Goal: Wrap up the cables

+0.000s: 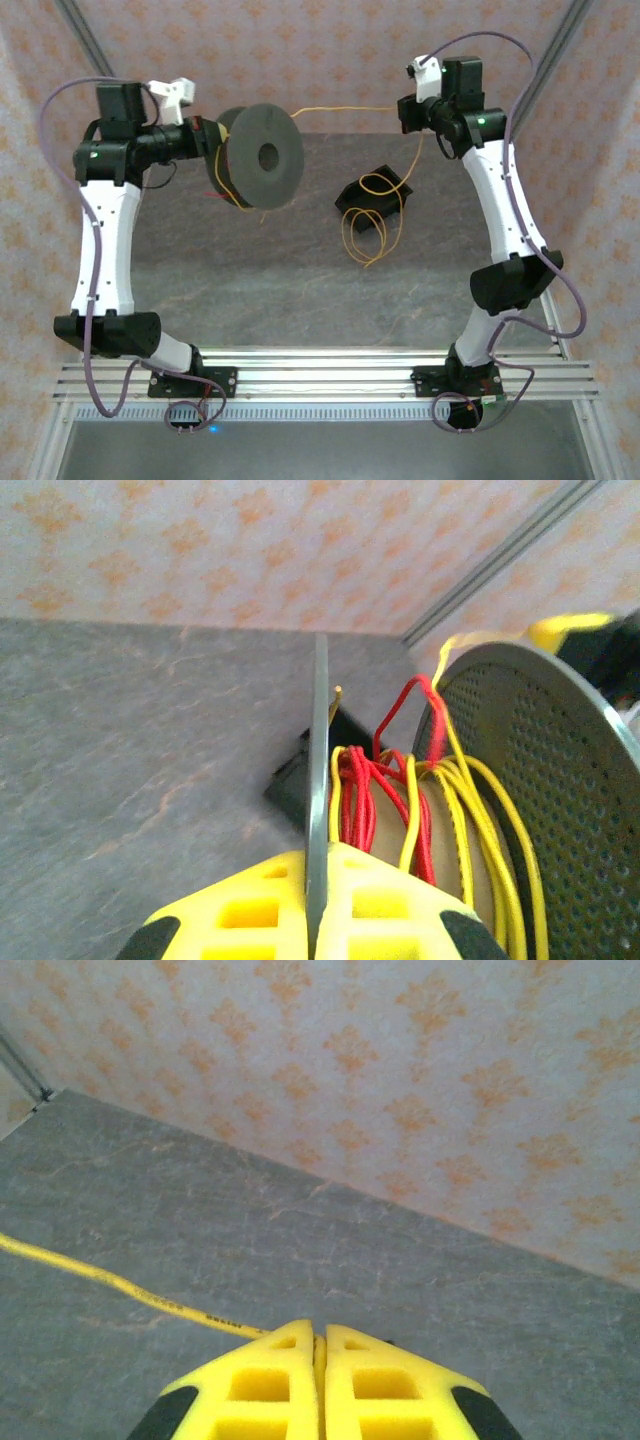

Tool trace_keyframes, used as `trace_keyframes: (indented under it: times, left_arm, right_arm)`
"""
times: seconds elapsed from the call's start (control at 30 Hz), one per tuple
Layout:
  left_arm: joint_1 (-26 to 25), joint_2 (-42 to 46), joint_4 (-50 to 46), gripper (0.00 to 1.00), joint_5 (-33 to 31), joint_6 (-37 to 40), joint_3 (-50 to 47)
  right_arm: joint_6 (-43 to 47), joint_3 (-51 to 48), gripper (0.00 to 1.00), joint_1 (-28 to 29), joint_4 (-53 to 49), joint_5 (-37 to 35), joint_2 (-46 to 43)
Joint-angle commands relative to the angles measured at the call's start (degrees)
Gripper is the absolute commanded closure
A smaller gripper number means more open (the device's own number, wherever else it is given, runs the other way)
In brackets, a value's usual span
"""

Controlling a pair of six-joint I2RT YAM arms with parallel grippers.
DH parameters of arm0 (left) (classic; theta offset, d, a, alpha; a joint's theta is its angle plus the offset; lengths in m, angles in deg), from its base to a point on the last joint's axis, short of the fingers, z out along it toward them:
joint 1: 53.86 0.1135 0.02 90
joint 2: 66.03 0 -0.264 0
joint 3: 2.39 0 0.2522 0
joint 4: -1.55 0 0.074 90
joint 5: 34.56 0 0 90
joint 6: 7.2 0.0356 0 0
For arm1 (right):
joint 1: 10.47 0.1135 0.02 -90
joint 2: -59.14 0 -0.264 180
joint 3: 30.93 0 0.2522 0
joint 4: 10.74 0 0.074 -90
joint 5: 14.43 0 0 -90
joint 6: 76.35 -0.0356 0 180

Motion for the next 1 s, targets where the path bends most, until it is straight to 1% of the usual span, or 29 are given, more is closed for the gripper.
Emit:
trace_keyframes:
  times: [0.0, 0.07, 0.13, 0.27, 0.37, 0.47, 0.53, 0.67, 0.83, 0.9, 0.97]
  left_arm:
    - [4.70, 2.72, 18.60, 1.00, 8.41, -15.67, -1.84]
    - [5.92, 2.68, 23.64, 1.00, 8.15, -21.62, -2.78]
    - [6.68, 1.97, 27.03, 1.00, 7.36, -25.81, -2.93]
    - [8.11, 0.34, 29.65, 1.00, 1.38, -31.68, -2.62]
    - [8.87, -0.83, 29.96, 1.00, -4.26, -34.91, -2.02]
    - [8.84, -1.88, 30.68, 1.00, -8.88, -37.39, -1.43]
    - [8.84, -2.21, 30.43, 1.00, -12.55, -38.07, -1.56]
    - [8.61, -2.53, 29.60, 1.00, -19.03, -38.92, -4.01]
    - [7.51, -1.64, 30.54, 1.00, -24.41, -38.44, -8.89]
    - [6.69, -1.47, 30.33, 1.00, -26.39, -37.78, -9.86]
    - [5.26, -1.47, 28.77, 1.00, -30.28, -35.73, -10.04]
  right_arm:
    - [0.06, -5.16, 1.00, -0.12, 1.24, -2.82, -3.33]
    - [-0.03, -8.56, 1.00, 0.83, 2.07, -2.73, -4.68]
    - [0.45, -11.91, 1.00, 2.19, 2.84, -2.48, -5.77]
    - [1.53, -18.85, 1.00, 4.40, 4.55, -1.61, -7.34]
    - [3.27, -24.73, 1.00, 6.26, 7.20, 1.61, -9.39]
    - [5.82, -27.27, 1.00, 9.57, 7.56, 3.88, -10.43]
    - [7.28, -27.82, 1.00, 12.78, 7.56, 5.20, -11.08]
    - [9.24, -28.29, 1.00, 20.10, 8.14, 5.61, -11.95]
    - [13.10, -28.15, 1.00, 28.39, 8.08, 6.44, -12.31]
    - [14.39, -26.84, 1.00, 30.57, 7.47, 6.25, -11.70]
    - [15.56, -24.80, 1.00, 32.52, 6.73, 5.81, -10.88]
